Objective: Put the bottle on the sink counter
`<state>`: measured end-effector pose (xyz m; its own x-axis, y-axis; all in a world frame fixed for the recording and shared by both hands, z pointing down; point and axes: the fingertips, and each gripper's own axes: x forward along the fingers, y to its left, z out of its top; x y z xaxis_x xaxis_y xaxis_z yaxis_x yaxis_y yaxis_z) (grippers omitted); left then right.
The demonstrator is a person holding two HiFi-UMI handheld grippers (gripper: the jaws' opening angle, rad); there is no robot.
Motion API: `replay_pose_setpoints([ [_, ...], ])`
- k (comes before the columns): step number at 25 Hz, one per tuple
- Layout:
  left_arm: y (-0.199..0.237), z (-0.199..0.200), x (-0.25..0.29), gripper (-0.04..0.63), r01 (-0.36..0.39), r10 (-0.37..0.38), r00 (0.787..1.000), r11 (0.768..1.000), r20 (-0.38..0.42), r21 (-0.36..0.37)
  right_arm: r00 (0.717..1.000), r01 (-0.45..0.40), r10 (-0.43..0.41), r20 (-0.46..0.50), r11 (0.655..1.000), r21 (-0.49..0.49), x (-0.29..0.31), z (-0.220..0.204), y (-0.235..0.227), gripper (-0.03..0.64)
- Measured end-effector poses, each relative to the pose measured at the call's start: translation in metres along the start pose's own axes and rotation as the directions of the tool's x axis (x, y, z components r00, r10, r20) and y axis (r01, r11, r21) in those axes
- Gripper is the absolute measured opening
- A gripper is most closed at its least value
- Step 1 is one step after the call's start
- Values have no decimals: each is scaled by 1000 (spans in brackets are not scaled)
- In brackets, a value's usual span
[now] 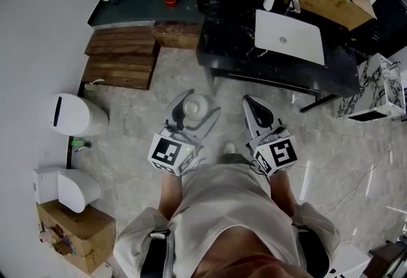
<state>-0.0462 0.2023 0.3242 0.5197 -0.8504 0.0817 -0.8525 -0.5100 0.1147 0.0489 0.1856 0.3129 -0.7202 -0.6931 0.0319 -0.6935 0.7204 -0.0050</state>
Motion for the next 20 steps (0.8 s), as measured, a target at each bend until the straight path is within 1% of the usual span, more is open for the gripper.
replay_pose_setpoints([
  [6,1,4,27,333,-31,31,1000,999,-2,18,1000,-29,29,5,1000,6,7,0,-26,-3],
  [13,-2,9,50,333,-54,54,999,998,1,20,998,-61,61,12,998,1,13,4,-49,-3],
  [20,3,14,71,333,-55,55,998,998,-8,33,998,-59,58,19,998,15,23,4,-69,-3],
])
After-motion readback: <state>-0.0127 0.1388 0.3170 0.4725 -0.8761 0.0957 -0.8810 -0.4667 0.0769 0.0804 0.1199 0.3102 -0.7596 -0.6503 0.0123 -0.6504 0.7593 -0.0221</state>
